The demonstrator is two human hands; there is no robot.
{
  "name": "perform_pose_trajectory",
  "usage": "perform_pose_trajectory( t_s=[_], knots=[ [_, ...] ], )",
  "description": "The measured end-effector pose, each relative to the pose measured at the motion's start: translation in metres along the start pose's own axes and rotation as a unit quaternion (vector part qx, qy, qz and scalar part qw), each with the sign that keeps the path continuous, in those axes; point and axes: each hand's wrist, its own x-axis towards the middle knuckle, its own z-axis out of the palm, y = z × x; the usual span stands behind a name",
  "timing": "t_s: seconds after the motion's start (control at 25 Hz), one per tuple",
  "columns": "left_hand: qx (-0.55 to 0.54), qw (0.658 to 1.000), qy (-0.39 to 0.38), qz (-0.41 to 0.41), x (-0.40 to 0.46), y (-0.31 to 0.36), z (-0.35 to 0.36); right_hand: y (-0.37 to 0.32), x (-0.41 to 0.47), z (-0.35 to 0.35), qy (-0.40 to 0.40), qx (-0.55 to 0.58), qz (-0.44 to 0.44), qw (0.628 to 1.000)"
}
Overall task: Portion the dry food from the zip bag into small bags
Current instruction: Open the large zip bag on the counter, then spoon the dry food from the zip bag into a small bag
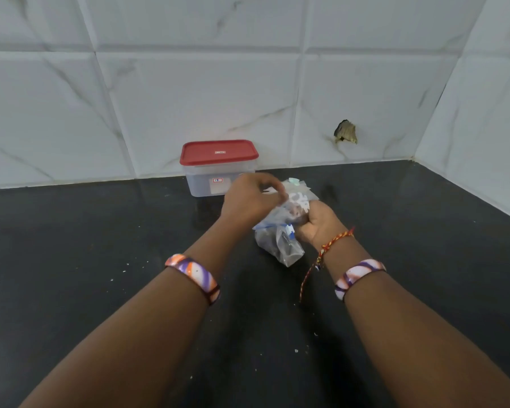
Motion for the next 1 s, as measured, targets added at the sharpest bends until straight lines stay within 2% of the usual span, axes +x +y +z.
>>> perform_pose_trajectory(
  t_s=[0.08, 0.12, 0.16, 0.2, 0.24, 0.28, 0.32, 0.4, 0.48, 0.56, 0.64, 0.68, 0.76, 0.84, 0.88, 1.0],
  knots=[
    [0.139, 0.987, -0.072, -0.018, 0.005, 0.002, 0.005, -0.007, -0.007, 0.006, 0.005, -0.085, -0.016, 0.996],
    [0.157, 0.983, -0.084, -0.044, 0.007, 0.001, 0.006, -0.012, -0.011, 0.005, 0.033, -0.171, -0.056, 0.983],
    [0.152, 0.982, -0.089, -0.061, 0.006, 0.001, 0.006, -0.017, -0.016, 0.005, 0.074, -0.296, -0.127, 0.944],
    [0.145, 0.982, -0.097, -0.07, 0.005, 0.001, 0.007, -0.021, -0.02, 0.004, 0.104, -0.432, -0.222, 0.868],
    [0.151, 0.98, -0.109, -0.069, 0.004, 0.004, 0.005, -0.024, -0.029, 0.008, 0.088, -0.547, -0.307, 0.774],
    [0.159, 0.978, -0.119, -0.06, 0.004, 0.009, 0.003, -0.023, -0.036, 0.013, 0.05, -0.643, -0.34, 0.684],
    [0.173, 0.976, -0.123, -0.045, 0.005, 0.014, 0.002, -0.021, -0.045, 0.017, 0.027, -0.729, -0.321, 0.604],
    [0.205, 0.973, -0.108, -0.022, 0.002, 0.02, -0.003, -0.021, -0.055, 0.021, 0.071, -0.838, -0.254, 0.478],
    [0.203, 0.975, -0.085, -0.022, 0.0, 0.019, -0.006, -0.025, -0.062, 0.022, 0.129, -0.876, -0.235, 0.401],
    [0.221, 0.975, -0.034, -0.008, -0.002, 0.015, -0.006, -0.027, -0.068, 0.032, 0.129, -0.894, -0.23, 0.363],
    [0.295, 0.955, -0.021, 0.016, -0.001, 0.014, -0.013, -0.028, -0.069, 0.044, 0.078, -0.906, -0.213, 0.358],
    [0.321, 0.945, -0.058, 0.029, 0.0, 0.013, -0.018, -0.03, -0.07, 0.049, 0.041, -0.911, -0.2, 0.357],
    [0.333, 0.925, -0.18, 0.023, 0.0, 0.01, -0.033, -0.035, -0.071, 0.056, -0.016, -0.917, -0.195, 0.347],
    [0.332, 0.913, -0.238, -0.004, 0.0, 0.005, -0.046, -0.035, -0.062, 0.059, -0.007, -0.914, -0.243, 0.324],
    [0.329, 0.916, -0.229, -0.015, -0.001, 0.002, -0.051, -0.031, -0.054, 0.061, 0.017, -0.904, -0.279, 0.322],
    [0.307, 0.943, -0.129, 0.004, -0.002, -0.001, -0.055, -0.008, -0.034, 0.074, 0.067, -0.847, -0.365, 0.381]
  ],
)
